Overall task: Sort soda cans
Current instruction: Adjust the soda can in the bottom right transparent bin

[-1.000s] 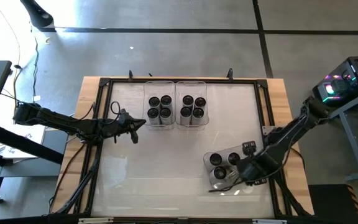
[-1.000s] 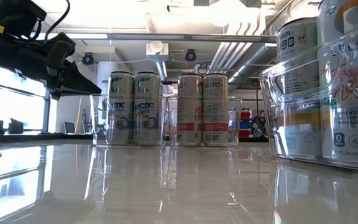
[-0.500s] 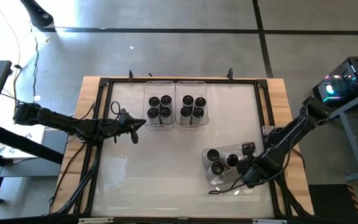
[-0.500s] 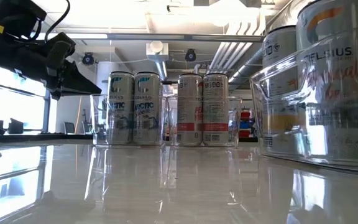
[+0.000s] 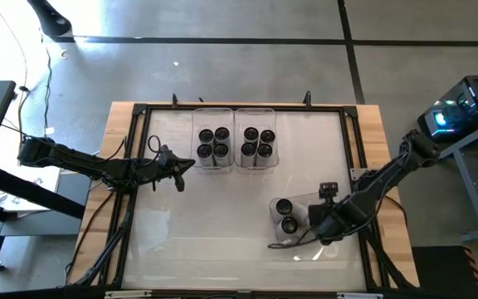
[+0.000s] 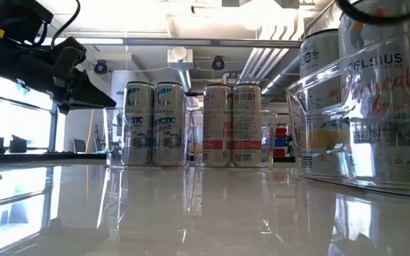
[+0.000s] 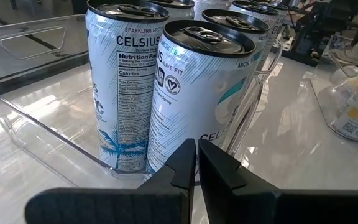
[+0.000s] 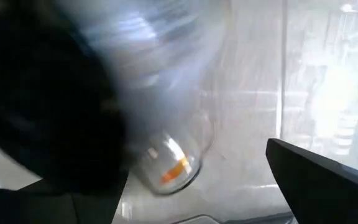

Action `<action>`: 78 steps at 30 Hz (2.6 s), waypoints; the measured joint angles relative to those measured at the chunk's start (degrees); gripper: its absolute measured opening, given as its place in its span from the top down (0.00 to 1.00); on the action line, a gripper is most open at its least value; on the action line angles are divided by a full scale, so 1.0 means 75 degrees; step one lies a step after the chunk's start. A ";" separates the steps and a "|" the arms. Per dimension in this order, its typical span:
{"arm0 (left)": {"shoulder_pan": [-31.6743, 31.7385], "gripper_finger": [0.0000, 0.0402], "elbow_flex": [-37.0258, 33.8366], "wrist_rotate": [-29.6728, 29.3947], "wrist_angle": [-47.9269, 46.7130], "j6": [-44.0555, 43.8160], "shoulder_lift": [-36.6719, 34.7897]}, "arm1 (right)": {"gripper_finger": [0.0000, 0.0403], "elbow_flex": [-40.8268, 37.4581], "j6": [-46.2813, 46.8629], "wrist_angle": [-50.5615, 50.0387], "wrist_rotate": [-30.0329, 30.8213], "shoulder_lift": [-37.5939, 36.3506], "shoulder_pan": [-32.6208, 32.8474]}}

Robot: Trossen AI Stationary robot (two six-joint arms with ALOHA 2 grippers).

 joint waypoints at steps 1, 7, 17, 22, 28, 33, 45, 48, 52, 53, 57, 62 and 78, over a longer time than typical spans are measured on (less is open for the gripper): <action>0.0000 0.96 0.0000 0.0000 0.0000 0.0000 0.0000 | 0.09 0.0071 -0.0036 0.0005 0.0040 -0.0006 -0.0079; 0.0000 0.96 0.0000 0.0000 -0.0002 0.0000 0.0000 | 0.09 0.0420 -0.0206 0.0041 0.0305 -0.0015 -0.0504; 0.0000 0.96 0.0000 0.0000 -0.0002 0.0000 0.0000 | 0.09 0.0471 0.0053 -0.0109 -0.0622 -0.0103 -0.0828; 0.0000 0.96 0.0000 0.0000 -0.0002 0.0000 0.0000 | 0.09 0.0474 0.1545 -0.0469 -0.1447 -0.0549 -0.0687; 0.0000 0.96 0.0000 0.0000 -0.0002 0.0000 0.0000 | 0.09 0.0481 0.3286 0.0602 -0.1580 -0.0416 0.0347; 0.0000 0.96 0.0000 -0.0003 -0.0002 0.0071 0.0000 | 0.09 0.0483 0.3893 0.1152 -0.0955 0.0265 0.0933; 0.0000 0.96 0.0000 -0.0003 -0.0002 0.0070 0.0000 | 0.09 0.0483 0.3913 0.1687 0.0179 0.0740 0.0909; 0.0000 0.96 0.0000 -0.0003 -0.0002 0.0070 0.0000 | 0.09 0.0483 0.3844 0.1774 0.0244 0.0740 0.0837; 0.0000 0.96 0.0000 -0.0003 -0.0002 0.0070 0.0002 | 0.09 0.0492 0.3755 0.1798 0.0440 0.0719 0.0749; 0.0000 0.96 0.0000 -0.0003 -0.0002 0.0070 0.0001 | 0.09 0.0492 0.3750 0.1799 0.0468 0.0719 0.0722; 0.0000 0.96 0.0000 -0.0003 -0.0002 0.0070 0.0001 | 0.09 0.0492 0.3732 0.1745 0.0571 0.0704 0.0587; 0.0002 0.96 -0.0003 -0.0001 -0.0002 0.0068 0.0003 | 0.09 0.0712 0.3803 0.1376 0.0834 0.0585 0.0433; 0.0003 0.96 -0.0003 0.0026 -0.0002 0.0070 0.0001 | 0.09 0.1628 0.3507 -0.0583 0.1652 0.0556 -0.0595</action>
